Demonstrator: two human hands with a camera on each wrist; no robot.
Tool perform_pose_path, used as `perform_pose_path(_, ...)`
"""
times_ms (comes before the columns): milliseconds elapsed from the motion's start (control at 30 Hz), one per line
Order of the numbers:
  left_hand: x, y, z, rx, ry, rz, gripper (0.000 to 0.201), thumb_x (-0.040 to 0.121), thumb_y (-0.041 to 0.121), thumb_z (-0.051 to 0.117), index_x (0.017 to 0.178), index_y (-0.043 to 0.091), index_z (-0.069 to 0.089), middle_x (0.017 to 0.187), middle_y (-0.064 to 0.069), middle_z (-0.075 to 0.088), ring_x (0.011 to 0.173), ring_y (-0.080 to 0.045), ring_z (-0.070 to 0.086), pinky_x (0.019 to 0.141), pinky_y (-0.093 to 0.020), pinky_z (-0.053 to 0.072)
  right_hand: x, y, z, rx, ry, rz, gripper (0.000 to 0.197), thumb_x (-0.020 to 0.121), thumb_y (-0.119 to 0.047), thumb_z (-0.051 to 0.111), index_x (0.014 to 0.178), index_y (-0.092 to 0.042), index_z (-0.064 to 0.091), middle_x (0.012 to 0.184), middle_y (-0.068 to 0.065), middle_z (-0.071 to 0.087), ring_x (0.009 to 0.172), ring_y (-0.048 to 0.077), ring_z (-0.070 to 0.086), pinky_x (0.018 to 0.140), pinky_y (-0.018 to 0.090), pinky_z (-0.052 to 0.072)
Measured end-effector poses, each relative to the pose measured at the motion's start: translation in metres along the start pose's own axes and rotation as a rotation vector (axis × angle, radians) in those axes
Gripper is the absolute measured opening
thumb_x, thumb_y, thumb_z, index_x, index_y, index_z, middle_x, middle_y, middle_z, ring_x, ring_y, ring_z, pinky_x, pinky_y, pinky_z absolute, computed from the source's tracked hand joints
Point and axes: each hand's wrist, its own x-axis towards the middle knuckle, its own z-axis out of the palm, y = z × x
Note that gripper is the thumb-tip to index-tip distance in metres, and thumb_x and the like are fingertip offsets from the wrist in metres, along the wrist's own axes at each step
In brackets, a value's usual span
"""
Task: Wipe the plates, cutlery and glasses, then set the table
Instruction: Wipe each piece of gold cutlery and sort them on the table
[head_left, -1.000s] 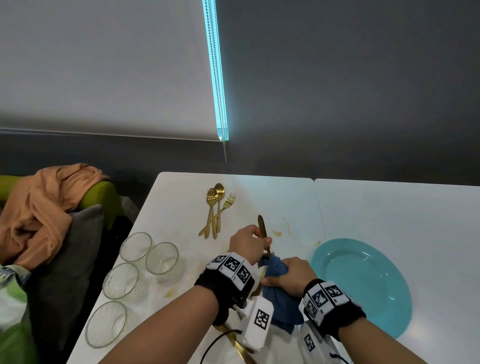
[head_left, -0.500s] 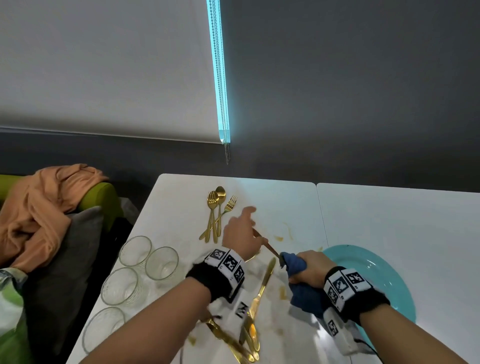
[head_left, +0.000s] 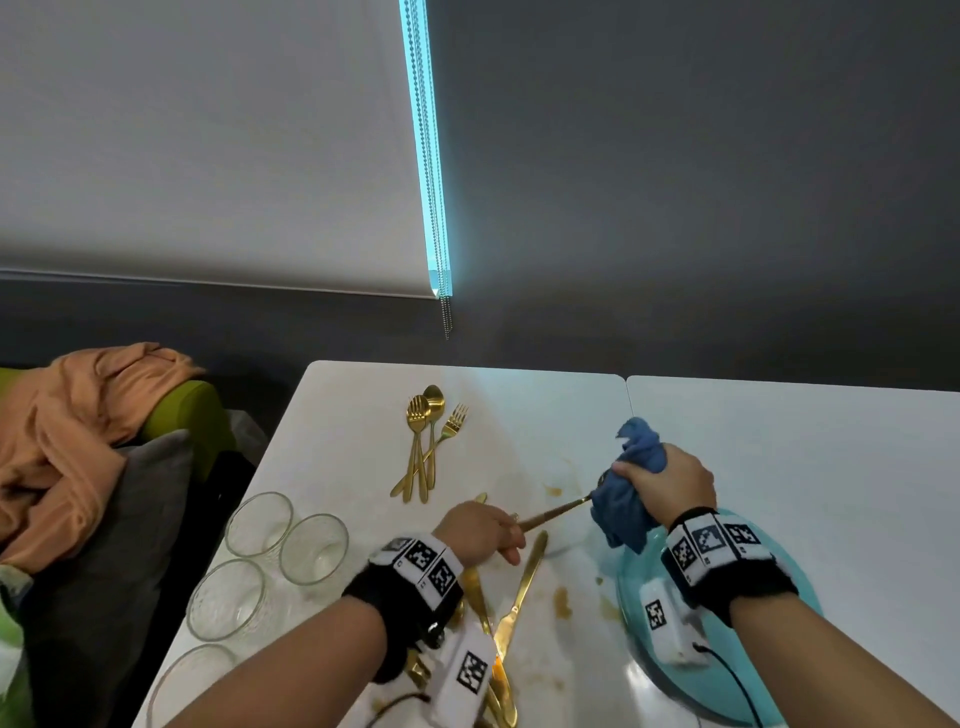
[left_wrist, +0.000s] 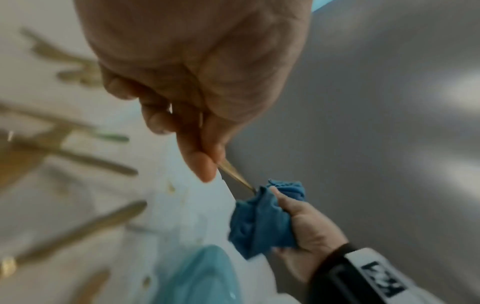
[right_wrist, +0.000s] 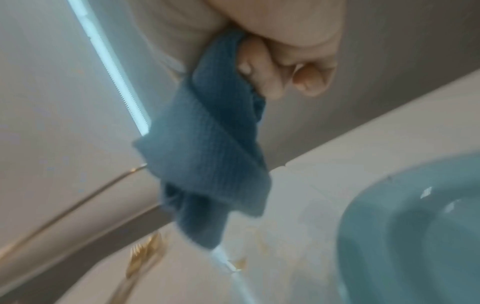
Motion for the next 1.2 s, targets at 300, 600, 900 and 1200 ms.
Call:
perform_pose_path(300, 0.007, 0.018, 0.037, -0.170, 0.148, 0.020, 0.028, 0.092, 0.016, 0.050, 0.068, 0.017, 0.063, 0.063, 0.006, 0.070, 0.062, -0.006, 0.053, 0.056, -0.009, 0.036, -0.004, -0.008, 0.040, 0.680, -0.150, 0.383, 0.052, 0.075, -0.026, 0.076, 0.111, 0.006, 0.057, 0.105, 0.016, 0.061, 0.095, 0.032, 0.059, 0.094, 0.044, 0.049)
perform_pose_path(600, 0.019, 0.009, 0.037, -0.050, 0.041, 0.053, 0.025, 0.088, 0.011, 0.053, 0.104, -0.001, 0.068, 0.109, -0.019, 0.068, 0.077, -0.018, 0.058, 0.064, -0.013, 0.043, -0.023, -0.009, 0.048, 0.489, -0.332, 0.151, 0.014, 0.079, -0.013, 0.070, 0.071, -0.020, 0.062, 0.086, 0.011, 0.065, 0.086, 0.028, 0.062, 0.082, 0.034, 0.050)
perform_pose_path(900, 0.043, 0.025, 0.000, -0.146, 0.216, 0.015, 0.020, 0.090, 0.020, 0.053, 0.103, 0.015, 0.067, 0.103, -0.006, 0.069, 0.098, -0.017, 0.059, 0.093, -0.029, 0.045, -0.026, -0.015, 0.057, 0.180, -0.446, 0.076, 0.013, 0.072, -0.019, 0.076, 0.071, -0.014, 0.064, 0.092, 0.014, 0.069, 0.092, 0.030, 0.064, 0.083, 0.034, 0.052)
perform_pose_path(1200, 0.071, 0.012, -0.036, -0.284, 0.329, -0.141, 0.041, 0.101, 0.031, 0.036, 0.132, 0.010, 0.052, 0.142, -0.009, 0.048, 0.130, -0.026, 0.045, 0.101, -0.027, 0.038, -0.031, -0.038, 0.079, -0.095, -0.553, -0.081, 0.025, 0.073, -0.024, 0.074, 0.062, -0.028, 0.052, 0.085, 0.000, 0.060, 0.084, 0.017, 0.056, 0.070, 0.020, 0.042)
